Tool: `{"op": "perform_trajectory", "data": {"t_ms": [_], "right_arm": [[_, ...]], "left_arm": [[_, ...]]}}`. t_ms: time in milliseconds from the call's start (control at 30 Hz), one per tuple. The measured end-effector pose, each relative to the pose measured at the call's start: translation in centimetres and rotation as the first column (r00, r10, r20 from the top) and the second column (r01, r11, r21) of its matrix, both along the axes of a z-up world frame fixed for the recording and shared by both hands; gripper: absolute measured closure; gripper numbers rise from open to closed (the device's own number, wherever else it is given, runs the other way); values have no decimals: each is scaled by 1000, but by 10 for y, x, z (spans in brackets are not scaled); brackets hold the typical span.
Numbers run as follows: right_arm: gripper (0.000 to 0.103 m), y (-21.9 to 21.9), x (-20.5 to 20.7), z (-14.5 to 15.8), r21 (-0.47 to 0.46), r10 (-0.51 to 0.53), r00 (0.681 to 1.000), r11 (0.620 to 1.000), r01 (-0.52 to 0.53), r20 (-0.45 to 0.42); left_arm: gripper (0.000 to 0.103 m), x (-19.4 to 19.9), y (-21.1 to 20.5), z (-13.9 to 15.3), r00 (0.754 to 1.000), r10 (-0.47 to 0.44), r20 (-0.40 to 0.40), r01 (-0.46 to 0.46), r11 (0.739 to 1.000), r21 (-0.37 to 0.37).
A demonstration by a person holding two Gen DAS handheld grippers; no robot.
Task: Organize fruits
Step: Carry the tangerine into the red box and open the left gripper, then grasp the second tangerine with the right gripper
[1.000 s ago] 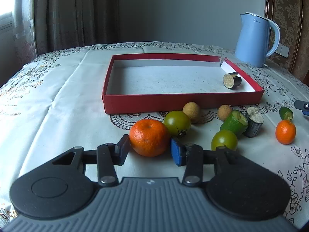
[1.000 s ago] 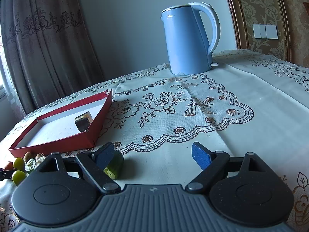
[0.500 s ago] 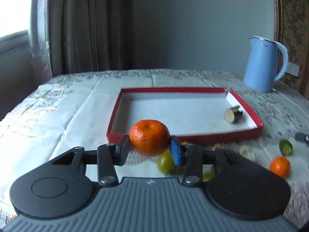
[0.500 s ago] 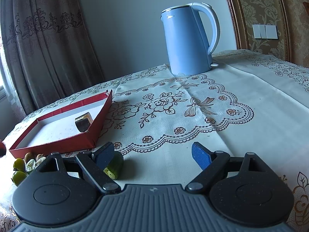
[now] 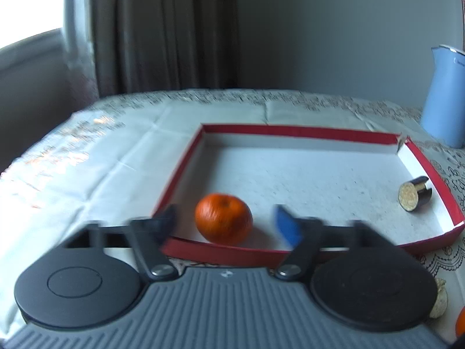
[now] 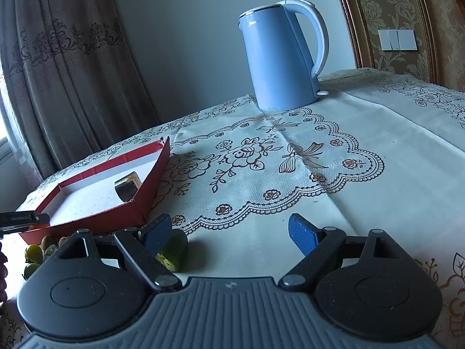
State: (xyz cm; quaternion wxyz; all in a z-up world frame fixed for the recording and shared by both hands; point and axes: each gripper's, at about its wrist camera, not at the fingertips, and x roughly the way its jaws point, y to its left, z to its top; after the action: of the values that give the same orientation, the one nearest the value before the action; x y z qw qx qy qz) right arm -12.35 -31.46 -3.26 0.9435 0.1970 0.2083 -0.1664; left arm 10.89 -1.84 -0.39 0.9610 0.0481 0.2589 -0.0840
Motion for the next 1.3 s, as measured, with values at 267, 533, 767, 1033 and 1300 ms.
{"op": "perform_trajectory", "data": {"t_ms": [267, 533, 767, 1033, 1300], "right_arm": [[15, 1, -3, 1, -3, 9, 1000, 1000, -9, 21], [15, 21, -12, 10, -104, 79, 993, 992, -70, 93], [15, 88, -7, 17, -265, 336, 942, 907, -327, -11], [15, 120, 13, 15, -318, 376, 916, 859, -401, -139], [48, 119, 24, 5, -283, 389, 901, 857, -430, -193]], "left_arm": [[0, -78, 54, 18, 994, 15, 110, -8, 998, -62], [0, -76, 88, -16, 989, 139, -48, -141, 989, -46], [0, -71, 78, -27, 985, 142, -102, -137, 989, 53], [0, -67, 83, -30, 980, 144, -134, -142, 990, 24], [0, -67, 84, -29, 980, 144, -138, -143, 990, 18]]}}
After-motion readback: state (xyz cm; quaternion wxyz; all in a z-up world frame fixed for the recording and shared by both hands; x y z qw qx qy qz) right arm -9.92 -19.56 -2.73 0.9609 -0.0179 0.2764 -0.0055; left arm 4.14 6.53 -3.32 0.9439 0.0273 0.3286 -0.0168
